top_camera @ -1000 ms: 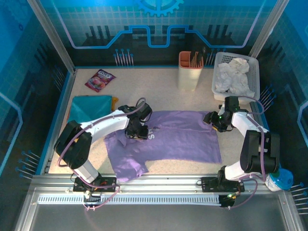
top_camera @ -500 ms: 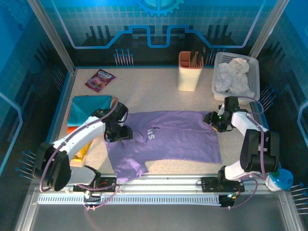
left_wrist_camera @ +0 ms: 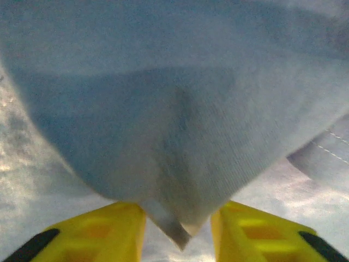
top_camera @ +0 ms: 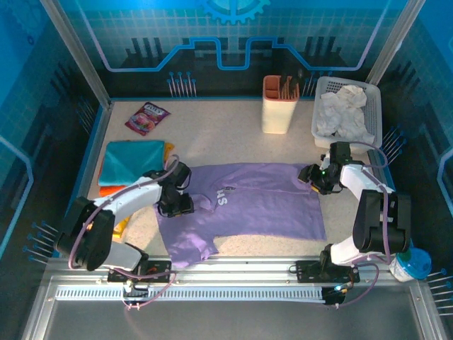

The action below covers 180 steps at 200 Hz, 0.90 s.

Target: Fold and stack the t-shirts

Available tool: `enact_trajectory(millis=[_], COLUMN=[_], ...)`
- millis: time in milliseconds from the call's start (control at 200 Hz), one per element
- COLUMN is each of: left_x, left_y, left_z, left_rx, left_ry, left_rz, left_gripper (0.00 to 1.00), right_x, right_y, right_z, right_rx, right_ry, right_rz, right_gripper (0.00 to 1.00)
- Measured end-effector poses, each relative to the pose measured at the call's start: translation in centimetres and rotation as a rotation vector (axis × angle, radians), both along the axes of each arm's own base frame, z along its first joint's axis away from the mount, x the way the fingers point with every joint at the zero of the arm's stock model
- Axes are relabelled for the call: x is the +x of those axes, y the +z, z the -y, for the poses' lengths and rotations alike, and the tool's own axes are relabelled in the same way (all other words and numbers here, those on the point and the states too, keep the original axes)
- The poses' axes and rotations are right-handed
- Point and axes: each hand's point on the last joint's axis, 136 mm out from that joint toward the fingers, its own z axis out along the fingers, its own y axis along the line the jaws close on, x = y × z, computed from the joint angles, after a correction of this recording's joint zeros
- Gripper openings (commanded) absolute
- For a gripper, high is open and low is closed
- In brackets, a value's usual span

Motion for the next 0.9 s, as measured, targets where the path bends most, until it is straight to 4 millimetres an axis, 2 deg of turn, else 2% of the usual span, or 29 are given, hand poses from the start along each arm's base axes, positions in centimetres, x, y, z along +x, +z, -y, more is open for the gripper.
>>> enact_trajectory(millis=[105, 220, 400, 505, 690, 745, 901], left_x=[0.1, 0.4, 1.3, 1.1, -0.4, -0.9, -1.6], left_y=[-0.7, -0.5, 1.5, 2.3, 2.5, 2.5, 2.6], left_z=[-0.2, -0.7, -0.7, -1.2, -2.4, -2.7, -3.5], left_rx=[0.009, 0.014, 0.016, 0.028, 0.053, 0.061, 0.106], left_ry=[0.008, 0.022, 0.010, 0.001, 0.004, 0.003, 0.010], left_rz=[-0.019, -0.029, -0.027, -0.047, -0.121, -0.144, -0.184], left_gripper=[0.00, 0.00, 0.00, 0.00, 0.23, 0.34, 0.39], right_x=[0.0, 0.0, 0.0, 0.2, 0.3, 0.4, 0.7], right_y=[0.0, 0.0, 0.0, 0.1, 0.2, 0.3, 0.6], right_z=[0.0, 0.0, 0.0, 0.0, 0.0, 0.0, 0.0], right_rx=[0.000, 0.000, 0.000, 0.000, -0.001, -0.001, -0.009], right_ry=[0.000, 0.000, 0.000, 0.000, 0.000, 0.000, 0.005], right_rz=[0.000, 0.000, -0.001, 0.003, 0.005, 0.008, 0.016], right_gripper=[0.59, 0.59, 0.59, 0.59, 0.59, 0.59, 0.59])
